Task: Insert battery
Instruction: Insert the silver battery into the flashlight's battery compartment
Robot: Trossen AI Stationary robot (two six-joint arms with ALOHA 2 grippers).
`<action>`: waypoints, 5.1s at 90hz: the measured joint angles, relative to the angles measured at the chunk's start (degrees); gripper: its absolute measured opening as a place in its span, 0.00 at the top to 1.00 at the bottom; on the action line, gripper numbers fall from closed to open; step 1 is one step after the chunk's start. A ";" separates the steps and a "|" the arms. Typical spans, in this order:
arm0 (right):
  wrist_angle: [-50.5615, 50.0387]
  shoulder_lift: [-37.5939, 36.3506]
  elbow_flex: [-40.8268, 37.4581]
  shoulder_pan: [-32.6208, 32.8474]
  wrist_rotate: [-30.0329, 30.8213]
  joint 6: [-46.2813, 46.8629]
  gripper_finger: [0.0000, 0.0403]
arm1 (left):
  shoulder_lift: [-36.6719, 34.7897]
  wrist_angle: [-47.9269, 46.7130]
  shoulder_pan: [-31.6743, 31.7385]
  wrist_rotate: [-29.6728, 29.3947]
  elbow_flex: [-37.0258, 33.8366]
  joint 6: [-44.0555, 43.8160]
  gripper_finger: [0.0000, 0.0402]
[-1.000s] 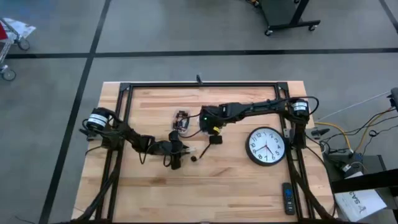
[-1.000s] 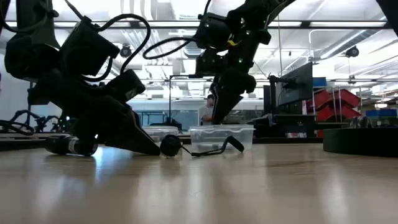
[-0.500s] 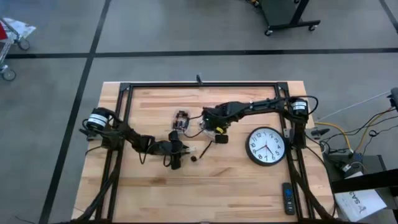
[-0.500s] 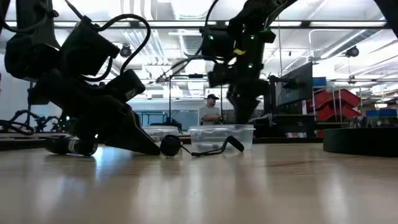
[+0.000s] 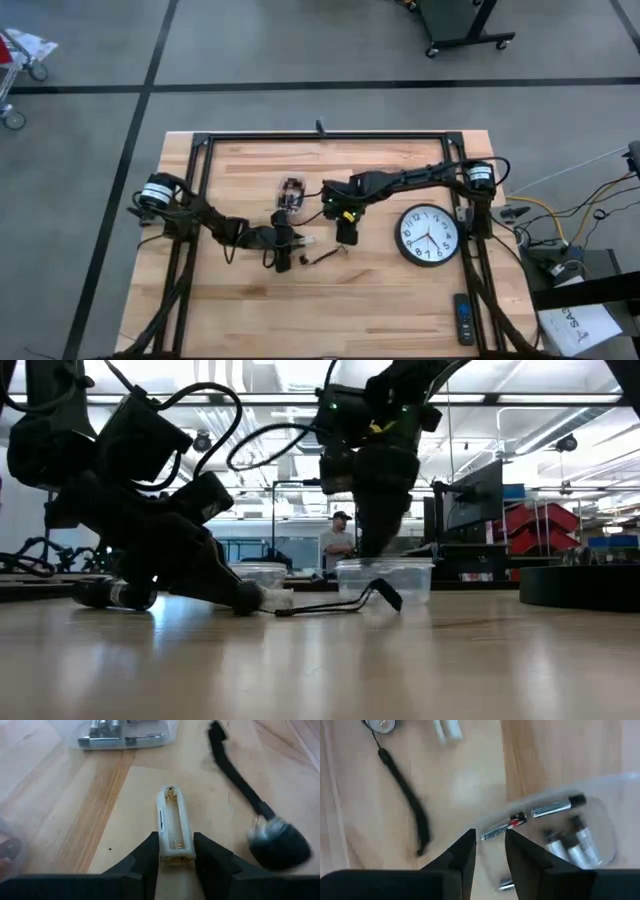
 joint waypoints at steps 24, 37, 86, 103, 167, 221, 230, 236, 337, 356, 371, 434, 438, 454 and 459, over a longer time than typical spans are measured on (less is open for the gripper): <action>-0.02 0.00 -0.10 -0.26 8.78 -9.90 0.75 | 0.00 0.00 0.00 0.00 0.00 -0.52 0.76; -0.02 0.00 -0.13 -1.88 14.15 -10.35 0.75 | 0.00 0.00 0.00 0.00 0.00 -0.56 0.76; -21.73 0.00 -0.44 -8.02 12.20 5.20 0.85 | 0.02 0.00 -0.04 0.00 0.00 -0.60 0.76; -17.41 0.00 -0.48 -3.48 -0.25 7.18 0.88 | 0.02 0.00 -0.04 0.00 0.00 -0.58 0.76; -4.78 0.00 -2.84 -0.01 12.54 -20.39 0.75 | 0.00 0.02 -0.04 -0.02 0.00 -1.23 0.80; -0.92 3.87 -4.98 -0.23 15.20 -20.08 0.77 | 0.02 0.26 -0.07 -0.02 0.00 -1.26 0.80; -1.00 3.40 -5.02 -0.21 14.99 -18.08 0.82 | 0.02 0.45 -0.07 0.00 0.00 -1.26 0.79; -0.76 3.21 -5.07 -0.21 14.96 -17.02 0.85 | 0.02 0.44 -0.07 0.00 0.00 -1.26 0.78; 5.15 2.68 6.01 7.40 11.45 -1.06 0.98 | 0.02 0.61 -0.05 0.05 0.00 -1.14 0.79; 10.95 4.45 5.79 8.06 7.37 -1.22 0.98 | 0.02 0.66 -0.06 0.04 0.00 -1.04 0.77; 14.15 6.78 5.81 8.14 6.21 -1.79 0.98 | 0.02 0.71 -0.07 0.02 0.00 -1.04 0.79; 15.37 9.64 6.31 8.25 7.34 -4.65 0.98 | 0.00 0.76 -0.11 0.05 0.02 -1.04 0.79; 15.37 9.62 6.54 8.25 8.15 -5.69 0.98 | 0.00 0.76 -0.11 0.07 0.02 -1.04 0.79; 15.42 9.55 6.80 8.25 8.49 -8.22 0.98 | 0.00 0.75 -0.11 0.05 0.04 -1.05 0.77; 15.43 9.55 6.80 8.25 8.49 -8.38 0.98 | 0.00 0.76 -0.11 0.05 0.04 -1.04 0.78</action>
